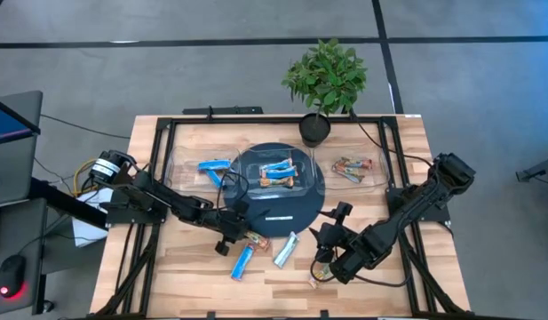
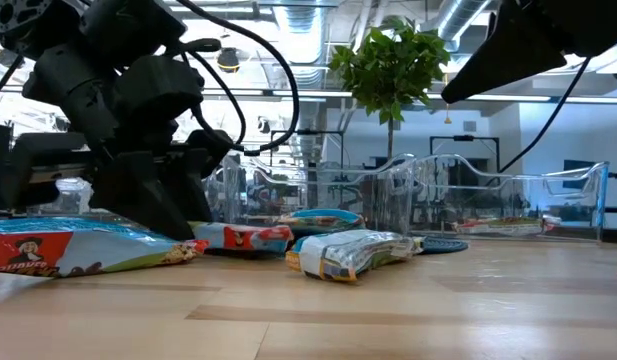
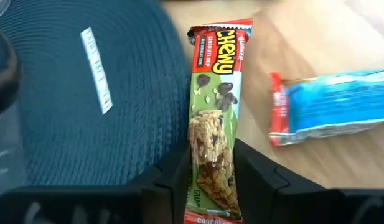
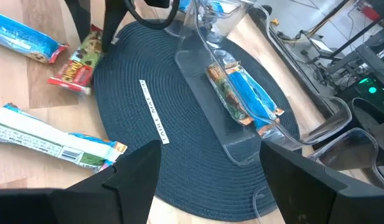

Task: Pick and place Granola Bars by type
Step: Move the top left red snack bar to the center of the table

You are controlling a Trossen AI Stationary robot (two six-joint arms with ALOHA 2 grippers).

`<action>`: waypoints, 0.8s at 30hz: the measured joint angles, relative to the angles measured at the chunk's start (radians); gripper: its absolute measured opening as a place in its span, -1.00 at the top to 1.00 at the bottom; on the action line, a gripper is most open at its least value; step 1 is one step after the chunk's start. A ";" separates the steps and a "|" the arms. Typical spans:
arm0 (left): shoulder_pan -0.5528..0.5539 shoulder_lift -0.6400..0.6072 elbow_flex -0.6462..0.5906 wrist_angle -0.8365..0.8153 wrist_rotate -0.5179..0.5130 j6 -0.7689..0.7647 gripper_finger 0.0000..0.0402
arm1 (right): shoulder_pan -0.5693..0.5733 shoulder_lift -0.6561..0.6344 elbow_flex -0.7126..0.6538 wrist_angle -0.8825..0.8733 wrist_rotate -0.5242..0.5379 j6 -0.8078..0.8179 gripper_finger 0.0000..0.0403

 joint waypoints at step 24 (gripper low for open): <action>0.107 0.051 0.098 0.305 0.078 0.111 0.55 | -0.014 0.000 -0.004 0.001 -0.001 0.000 -0.34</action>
